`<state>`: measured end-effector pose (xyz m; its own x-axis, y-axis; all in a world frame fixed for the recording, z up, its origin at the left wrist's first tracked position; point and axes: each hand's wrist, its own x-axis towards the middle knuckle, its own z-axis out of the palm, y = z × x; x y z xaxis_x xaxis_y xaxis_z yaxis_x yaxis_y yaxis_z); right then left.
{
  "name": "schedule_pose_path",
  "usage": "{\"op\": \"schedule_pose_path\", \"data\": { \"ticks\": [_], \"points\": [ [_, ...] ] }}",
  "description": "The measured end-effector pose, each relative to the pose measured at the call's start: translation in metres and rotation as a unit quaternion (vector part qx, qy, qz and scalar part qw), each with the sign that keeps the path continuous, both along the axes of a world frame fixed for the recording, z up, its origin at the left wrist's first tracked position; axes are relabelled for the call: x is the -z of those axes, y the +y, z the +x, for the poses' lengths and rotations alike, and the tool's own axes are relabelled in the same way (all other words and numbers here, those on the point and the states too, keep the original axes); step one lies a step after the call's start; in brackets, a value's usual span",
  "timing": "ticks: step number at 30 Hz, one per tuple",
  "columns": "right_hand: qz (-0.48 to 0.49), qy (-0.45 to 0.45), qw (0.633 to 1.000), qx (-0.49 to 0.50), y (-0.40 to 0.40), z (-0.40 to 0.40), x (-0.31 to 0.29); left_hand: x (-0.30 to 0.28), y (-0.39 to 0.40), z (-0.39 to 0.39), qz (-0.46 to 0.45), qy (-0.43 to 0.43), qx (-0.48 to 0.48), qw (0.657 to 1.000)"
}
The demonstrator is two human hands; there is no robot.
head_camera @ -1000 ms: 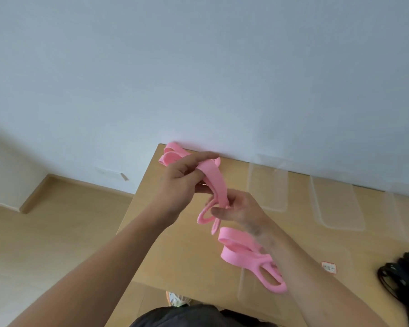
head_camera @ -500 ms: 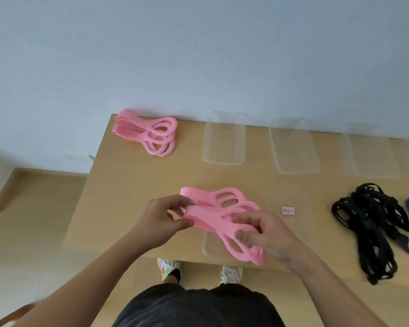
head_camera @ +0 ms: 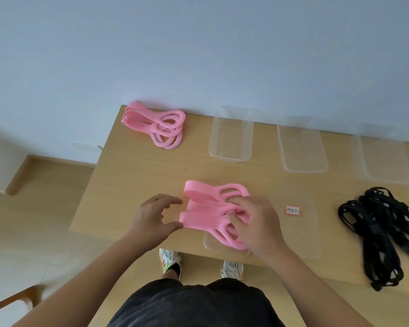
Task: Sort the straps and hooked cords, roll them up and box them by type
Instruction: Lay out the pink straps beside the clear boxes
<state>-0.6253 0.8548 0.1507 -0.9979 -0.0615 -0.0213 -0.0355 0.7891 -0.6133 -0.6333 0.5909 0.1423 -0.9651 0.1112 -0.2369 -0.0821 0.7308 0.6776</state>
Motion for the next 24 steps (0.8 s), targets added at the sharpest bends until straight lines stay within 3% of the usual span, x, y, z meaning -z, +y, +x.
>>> {"op": "schedule_pose_path", "data": {
  "ticks": [13, 17, 20, 24],
  "points": [
    [0.006, -0.075, 0.995, -0.071, -0.111, -0.129, -0.020, -0.021, -0.064, -0.069, 0.022, 0.069, -0.112, 0.991],
    [-0.049, -0.141, 0.987, 0.057, -0.140, -0.184, -0.025, -0.027, -0.091, -0.095, 0.018, 0.043, -0.138, 0.989],
    [-0.106, -0.197, 0.960, 0.169, -0.154, -0.223, -0.017, -0.023, -0.109, -0.113, 0.021, 0.016, -0.147, 0.989],
    [-0.153, -0.247, 0.928, 0.231, -0.169, -0.254, 0.003, -0.019, -0.121, -0.129, 0.042, -0.002, -0.159, 0.986]
  ]
}}
